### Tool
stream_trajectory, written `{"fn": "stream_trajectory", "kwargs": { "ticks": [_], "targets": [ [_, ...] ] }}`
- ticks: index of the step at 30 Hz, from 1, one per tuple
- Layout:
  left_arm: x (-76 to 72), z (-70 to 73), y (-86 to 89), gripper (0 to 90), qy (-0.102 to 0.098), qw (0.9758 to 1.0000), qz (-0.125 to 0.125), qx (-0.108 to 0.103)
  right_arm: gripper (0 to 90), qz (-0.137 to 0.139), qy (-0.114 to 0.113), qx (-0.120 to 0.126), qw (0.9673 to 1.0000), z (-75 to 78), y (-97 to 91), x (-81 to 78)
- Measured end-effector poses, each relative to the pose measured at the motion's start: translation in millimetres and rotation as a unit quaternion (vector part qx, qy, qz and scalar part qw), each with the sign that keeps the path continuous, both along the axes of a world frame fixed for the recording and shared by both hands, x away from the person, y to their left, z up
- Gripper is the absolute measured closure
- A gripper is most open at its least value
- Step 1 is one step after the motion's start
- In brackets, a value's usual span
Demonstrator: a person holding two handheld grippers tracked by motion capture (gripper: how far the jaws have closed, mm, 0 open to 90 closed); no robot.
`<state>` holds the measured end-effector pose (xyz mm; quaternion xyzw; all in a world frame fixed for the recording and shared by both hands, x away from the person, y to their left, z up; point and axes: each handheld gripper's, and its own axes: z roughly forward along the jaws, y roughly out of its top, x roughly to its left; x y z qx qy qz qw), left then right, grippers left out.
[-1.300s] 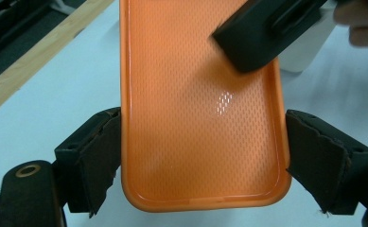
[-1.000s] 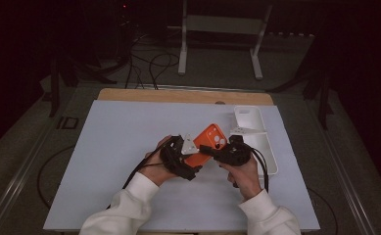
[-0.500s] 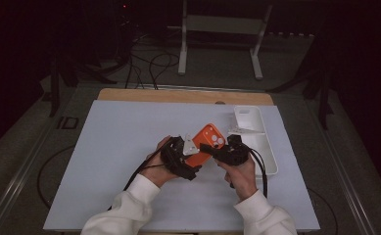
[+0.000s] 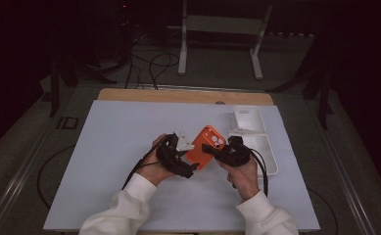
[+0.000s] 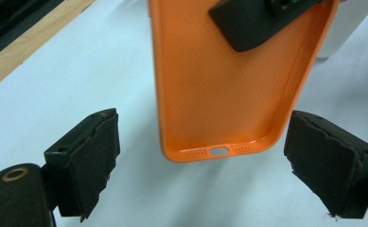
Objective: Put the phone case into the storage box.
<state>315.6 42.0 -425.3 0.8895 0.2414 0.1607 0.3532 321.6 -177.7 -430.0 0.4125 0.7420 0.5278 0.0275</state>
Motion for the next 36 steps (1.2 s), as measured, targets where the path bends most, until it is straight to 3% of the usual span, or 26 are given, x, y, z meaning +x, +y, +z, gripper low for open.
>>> {"fn": "stream_trajectory", "kwargs": {
  "ticks": [7, 24, 36],
  "targets": [
    [1.4, -0.8, 12.1, 12.1, 0.004, 0.9999, 0.001, -0.014, 86.8, 0.004, 0.002, 0.004, 1.0000, 0.9, -2.1, -1.5],
    [4.3, -3.4, 14.5, 10.3, 0.017, 0.9994, -0.015, -0.026, 86.7, 0.016, -0.005, 0.011, 0.9998, 1.6, -3.9, -3.7],
    [7.1, -8.6, 15.6, 16.8, 0.033, 0.9986, -0.026, -0.031, 86.7, 0.032, -0.007, 0.021, 0.9993, 0.1, -5.6, -6.3]
  ]
}}
